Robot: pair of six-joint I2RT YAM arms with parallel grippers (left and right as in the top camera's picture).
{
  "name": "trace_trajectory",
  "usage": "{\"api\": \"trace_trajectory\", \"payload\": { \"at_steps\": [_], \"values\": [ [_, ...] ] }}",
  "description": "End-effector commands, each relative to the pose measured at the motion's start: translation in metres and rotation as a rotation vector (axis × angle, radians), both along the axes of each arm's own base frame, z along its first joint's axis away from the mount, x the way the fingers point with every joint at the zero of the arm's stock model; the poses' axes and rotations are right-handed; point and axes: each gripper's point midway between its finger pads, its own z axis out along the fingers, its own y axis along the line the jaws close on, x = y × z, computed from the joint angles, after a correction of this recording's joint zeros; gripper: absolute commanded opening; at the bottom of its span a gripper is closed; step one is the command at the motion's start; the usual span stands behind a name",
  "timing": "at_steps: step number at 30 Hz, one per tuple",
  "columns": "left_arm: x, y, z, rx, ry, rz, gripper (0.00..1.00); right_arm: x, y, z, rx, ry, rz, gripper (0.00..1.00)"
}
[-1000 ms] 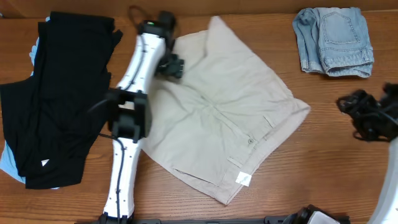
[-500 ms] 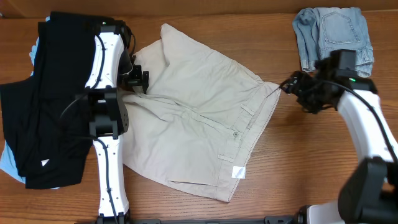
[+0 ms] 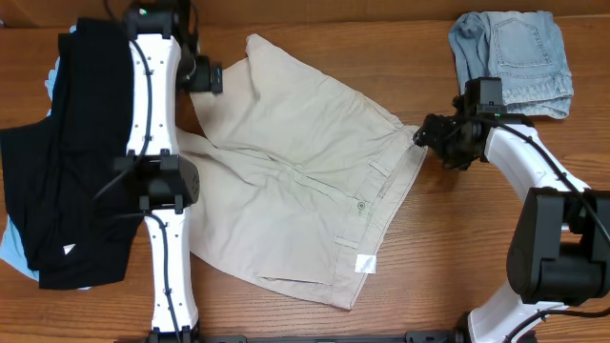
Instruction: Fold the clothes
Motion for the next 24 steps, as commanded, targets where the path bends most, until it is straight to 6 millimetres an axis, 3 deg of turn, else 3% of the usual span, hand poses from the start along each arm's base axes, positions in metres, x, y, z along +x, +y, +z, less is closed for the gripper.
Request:
{"api": "trace_trajectory", "payload": {
  "at_steps": [1,6,11,14,24],
  "values": [
    [0.003,-0.012,0.103,-0.046,-0.261,-0.012,1.00,0.005,-0.009,-0.004,-0.053,-0.025,-0.011,0.74],
    [-0.005,-0.020,0.176,-0.089,-0.452,-0.035,1.00,0.005,0.008,-0.012,-0.002,-0.055,0.022,0.70],
    [-0.012,-0.021,0.215,-0.088,-0.558,-0.042,1.00,0.004,0.008,-0.019,0.000,-0.073,0.021,0.68],
    [-0.013,-0.022,0.224,-0.088,-0.582,-0.046,1.00,0.009,0.008,-0.020,0.003,-0.107,0.012,0.57],
    [-0.014,-0.022,0.222,-0.062,-0.576,-0.081,1.00,0.016,0.009,-0.022,0.011,-0.160,-0.004,0.22]
  ]
}}
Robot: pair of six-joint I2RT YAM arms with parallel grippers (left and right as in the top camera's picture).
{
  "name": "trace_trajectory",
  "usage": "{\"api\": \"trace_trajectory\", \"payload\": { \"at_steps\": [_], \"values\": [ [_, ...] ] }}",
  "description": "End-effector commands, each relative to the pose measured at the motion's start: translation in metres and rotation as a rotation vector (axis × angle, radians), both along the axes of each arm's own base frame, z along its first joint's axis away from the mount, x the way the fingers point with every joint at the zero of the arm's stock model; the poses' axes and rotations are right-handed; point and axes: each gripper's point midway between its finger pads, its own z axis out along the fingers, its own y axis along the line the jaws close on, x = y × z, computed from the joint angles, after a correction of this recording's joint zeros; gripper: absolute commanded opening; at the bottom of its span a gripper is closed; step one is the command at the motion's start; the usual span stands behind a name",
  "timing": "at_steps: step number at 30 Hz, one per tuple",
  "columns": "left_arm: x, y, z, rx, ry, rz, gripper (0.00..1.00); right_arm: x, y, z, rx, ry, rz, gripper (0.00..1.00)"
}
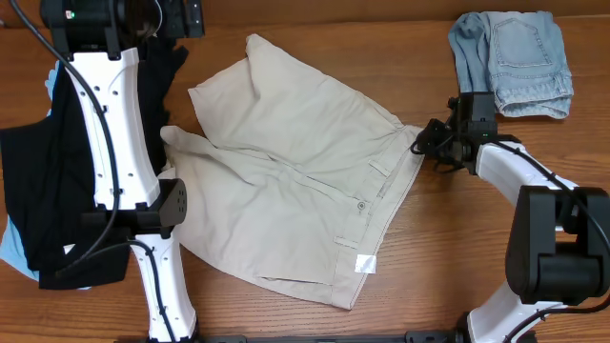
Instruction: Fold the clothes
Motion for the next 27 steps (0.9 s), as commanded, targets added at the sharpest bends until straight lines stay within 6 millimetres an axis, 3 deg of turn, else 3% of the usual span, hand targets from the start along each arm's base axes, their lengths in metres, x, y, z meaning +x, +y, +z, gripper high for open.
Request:
{"api": "trace_trajectory", "payload": {
  "at_steps": [1,10,14,17,21,24,26,27],
  "values": [
    [-0.002,-0.004,0.005,0.016,-0.013,-0.030,1.00,0.001,0.001,-0.003,0.007,-0.007,0.000,0.20],
    [-0.003,-0.004,0.004,0.018,-0.007,-0.029,1.00,0.015,-0.002,0.004,-0.011,-0.069,-0.010,0.08],
    [-0.004,-0.004,0.004,0.018,-0.007,-0.028,1.00,0.016,-0.006,0.000,-0.028,-0.068,-0.020,0.56],
    [-0.004,-0.004,0.004,0.018,-0.006,-0.028,1.00,0.013,-0.004,-0.010,-0.022,-0.042,-0.017,0.72],
    [-0.004,-0.004,0.004,0.018,-0.005,-0.028,1.00,0.006,0.007,-0.032,0.038,0.013,0.017,0.75],
    [-0.004,-0.004,0.004,0.018,-0.006,-0.029,1.00,0.006,0.011,-0.033,0.058,0.013,0.028,0.75],
    [-0.004,-0.004,0.004,0.018,-0.006,-0.029,1.00,0.008,0.011,-0.032,0.058,0.004,0.029,0.69],
    [-0.004,-0.005,0.004,0.018,-0.006,-0.030,1.00,0.009,0.011,-0.031,0.057,-0.002,0.029,0.60]
  ]
}}
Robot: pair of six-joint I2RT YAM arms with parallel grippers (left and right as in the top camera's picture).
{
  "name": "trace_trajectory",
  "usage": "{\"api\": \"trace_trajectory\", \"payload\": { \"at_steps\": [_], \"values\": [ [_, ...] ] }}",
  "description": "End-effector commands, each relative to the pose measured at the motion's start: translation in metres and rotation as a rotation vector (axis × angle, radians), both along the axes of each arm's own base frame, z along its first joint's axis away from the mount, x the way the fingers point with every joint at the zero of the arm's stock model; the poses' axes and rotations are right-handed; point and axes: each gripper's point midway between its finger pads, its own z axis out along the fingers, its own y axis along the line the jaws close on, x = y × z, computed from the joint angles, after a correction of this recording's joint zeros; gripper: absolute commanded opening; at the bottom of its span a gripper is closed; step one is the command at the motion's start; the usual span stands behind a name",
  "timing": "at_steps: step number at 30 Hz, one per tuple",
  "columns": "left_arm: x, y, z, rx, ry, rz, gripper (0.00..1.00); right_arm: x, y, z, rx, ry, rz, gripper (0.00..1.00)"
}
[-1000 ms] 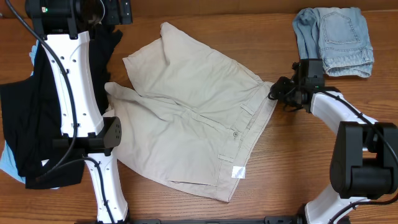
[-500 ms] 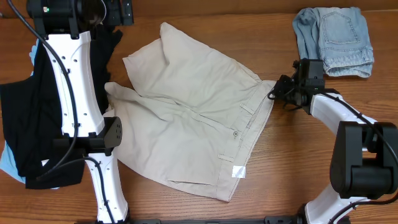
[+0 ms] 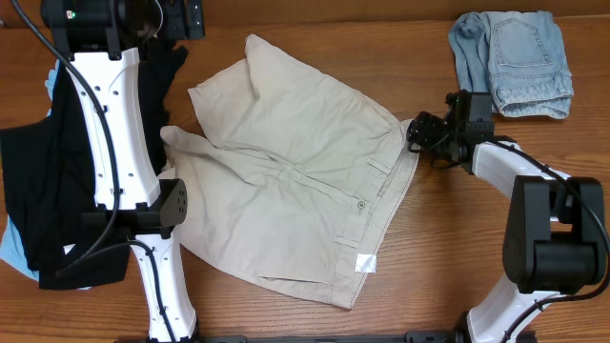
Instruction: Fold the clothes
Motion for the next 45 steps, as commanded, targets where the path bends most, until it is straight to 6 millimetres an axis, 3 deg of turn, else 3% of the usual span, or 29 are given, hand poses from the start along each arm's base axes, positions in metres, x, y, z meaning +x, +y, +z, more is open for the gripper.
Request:
{"api": "trace_trajectory", "payload": {
  "at_steps": [1,2,9,19,20,21,22,24,25,28,32,39,45],
  "values": [
    [-0.002,-0.005,0.005,0.015,-0.013,-0.027,1.00,-0.008,0.006,-0.022,0.034,0.055,0.015,0.38],
    [-0.002,-0.005,0.005,0.015,-0.013,-0.027,1.00,-0.006,0.004,-0.020,0.028,0.041,0.013,0.06],
    [0.001,-0.007,0.008,0.014,-0.031,-0.033,1.00,0.028,-0.025,0.008,-0.011,-0.066,-0.046,0.04],
    [0.000,-0.009,-0.002,0.013,0.005,-0.036,1.00,0.089,-0.087,0.091,-0.041,-0.290,-0.148,0.04],
    [0.000,-0.009,-0.004,0.012,0.011,-0.036,1.00,0.092,-0.090,0.096,-0.046,-0.309,-0.149,0.08],
    [0.000,-0.010,-0.006,0.013,0.019,-0.038,1.00,0.094,-0.090,0.099,-0.057,-0.323,-0.138,0.26],
    [0.001,-0.011,-0.009,0.013,0.028,-0.040,1.00,0.095,-0.090,0.100,-0.064,-0.326,-0.131,0.59],
    [0.001,-0.012,-0.015,0.013,0.047,-0.042,1.00,0.091,-0.087,0.097,-0.061,-0.310,-0.107,0.91],
    [0.002,-0.012,-0.019,0.013,0.060,-0.043,1.00,0.088,-0.084,0.095,-0.050,-0.292,-0.095,1.00],
    [0.006,-0.012,-0.035,0.014,0.102,-0.043,1.00,0.074,-0.076,0.094,-0.016,-0.236,-0.072,1.00],
    [0.016,-0.018,-0.062,0.010,0.156,-0.081,1.00,0.050,-0.067,0.108,0.000,-0.168,-0.063,1.00],
    [0.052,-0.051,-0.115,-0.010,0.144,-0.264,1.00,-0.011,-0.031,0.144,0.031,-0.041,-0.008,1.00],
    [0.081,-0.087,-0.164,0.040,0.067,-0.421,1.00,-0.043,-0.004,0.143,0.044,0.063,0.047,1.00]
  ]
}}
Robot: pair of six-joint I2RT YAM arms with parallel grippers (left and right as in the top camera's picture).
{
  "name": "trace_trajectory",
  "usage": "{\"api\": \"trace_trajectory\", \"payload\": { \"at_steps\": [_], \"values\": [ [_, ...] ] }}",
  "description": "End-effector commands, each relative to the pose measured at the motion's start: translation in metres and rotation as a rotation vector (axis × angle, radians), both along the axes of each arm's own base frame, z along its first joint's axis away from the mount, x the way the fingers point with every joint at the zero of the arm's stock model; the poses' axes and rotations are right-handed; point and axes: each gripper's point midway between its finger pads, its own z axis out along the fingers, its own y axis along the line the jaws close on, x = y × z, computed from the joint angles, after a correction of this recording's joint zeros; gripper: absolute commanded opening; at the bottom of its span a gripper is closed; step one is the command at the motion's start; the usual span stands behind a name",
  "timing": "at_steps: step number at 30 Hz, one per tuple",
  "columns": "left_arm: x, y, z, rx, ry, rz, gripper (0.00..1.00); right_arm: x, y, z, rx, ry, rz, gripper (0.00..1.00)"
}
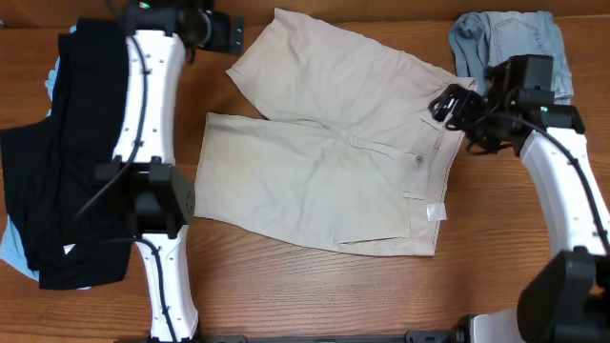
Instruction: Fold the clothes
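Beige shorts (324, 181) lie spread flat across the middle of the table. Their waistband is to the right and both legs point left. A white label (437, 211) shows at the waistband's near end. My right gripper (446, 103) sits at the waistband's far corner and appears shut on the fabric there. My left gripper (232, 34) hangs at the far left, right beside the hem of the far leg. Whether its jaws hold the hem does not show.
A heap of black clothing (43, 181) with some light blue cloth under it fills the left edge. Folded denim shorts (519, 52) lie at the far right corner, just behind my right arm. The table (315, 295) is brown wood.
The shorts have shifted right and away and now lie straighter and flatter. My right gripper has moved up and right with the waistband. My left gripper has moved right, to the far leg's hem.
At first the shorts lay slanted and rumpled, with my left gripper at their far left leg and my right gripper by the waistband. Then the left arm stood back over the black pile while the right closed in on the waistband. Now the shorts lie squared up.
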Motion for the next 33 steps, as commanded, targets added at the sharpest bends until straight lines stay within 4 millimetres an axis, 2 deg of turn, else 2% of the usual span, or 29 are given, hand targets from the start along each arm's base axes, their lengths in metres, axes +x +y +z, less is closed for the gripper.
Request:
{"api": "trace_trajectory", "payload": {
  "at_steps": [1,6,9,12,19,26,29,33],
  "values": [
    [0.002,-0.036,-0.033,0.024,-0.017,-0.161,1.00,-0.004,0.010,0.002,0.005,0.010,0.030,1.00],
    [0.007,-0.067,-0.076,0.055,-0.058,-0.230,1.00,-0.007,0.012,0.000,0.007,0.024,0.033,1.00],
    [0.006,-0.077,-0.102,0.073,-0.070,-0.238,1.00,-0.006,0.012,0.001,0.007,0.021,0.033,1.00],
    [0.004,-0.081,-0.117,0.073,-0.074,-0.244,1.00,-0.006,0.012,0.001,0.006,0.022,0.033,1.00],
    [-0.001,-0.071,-0.149,0.120,-0.057,-0.212,1.00,-0.007,0.012,0.000,0.006,0.023,0.034,1.00],
    [-0.012,-0.068,-0.190,0.125,0.033,-0.214,1.00,-0.007,0.012,0.000,0.006,0.027,0.034,1.00],
    [-0.018,-0.066,-0.199,0.130,0.068,-0.213,1.00,-0.008,0.012,0.000,0.007,0.029,0.034,1.00],
    [-0.033,-0.044,-0.210,0.160,0.169,-0.091,1.00,-0.008,0.012,0.000,0.007,0.030,0.034,1.00]
  ]
}}
